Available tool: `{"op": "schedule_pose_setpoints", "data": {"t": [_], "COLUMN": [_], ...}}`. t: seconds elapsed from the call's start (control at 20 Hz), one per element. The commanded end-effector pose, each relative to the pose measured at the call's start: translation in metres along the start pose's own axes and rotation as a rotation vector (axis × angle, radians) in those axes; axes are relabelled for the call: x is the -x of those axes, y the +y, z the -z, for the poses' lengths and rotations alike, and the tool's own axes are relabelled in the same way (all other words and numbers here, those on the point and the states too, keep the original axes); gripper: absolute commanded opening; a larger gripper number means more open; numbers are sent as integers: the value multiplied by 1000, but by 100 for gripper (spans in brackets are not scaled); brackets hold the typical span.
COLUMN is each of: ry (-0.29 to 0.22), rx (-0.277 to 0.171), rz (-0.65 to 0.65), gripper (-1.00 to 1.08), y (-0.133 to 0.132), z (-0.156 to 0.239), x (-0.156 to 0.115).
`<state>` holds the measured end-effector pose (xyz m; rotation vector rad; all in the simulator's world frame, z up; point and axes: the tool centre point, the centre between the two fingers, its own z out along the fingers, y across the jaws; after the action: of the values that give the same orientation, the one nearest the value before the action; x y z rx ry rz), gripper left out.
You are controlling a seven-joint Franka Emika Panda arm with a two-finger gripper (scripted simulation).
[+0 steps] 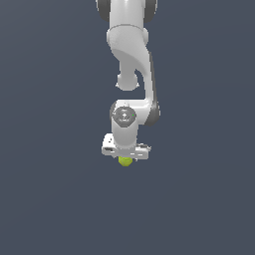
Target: Pick up the object and move it to a goal position.
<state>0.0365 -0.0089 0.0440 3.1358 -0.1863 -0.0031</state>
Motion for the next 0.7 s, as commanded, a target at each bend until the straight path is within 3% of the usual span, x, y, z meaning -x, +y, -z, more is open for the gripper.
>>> {"op": "schedule_pose_setpoints", "data": {"t": [0.0,0.05,0.1,0.65], "ry": [2,2,2,2], "rx": [0,0,0,0], "rz": [0,0,0,0], "gripper": [100,100,-100,-100], "y": [0,0,0,0], "z": [-3,-3,-3,-2], "x": [-1,-2,-2,-1]}}
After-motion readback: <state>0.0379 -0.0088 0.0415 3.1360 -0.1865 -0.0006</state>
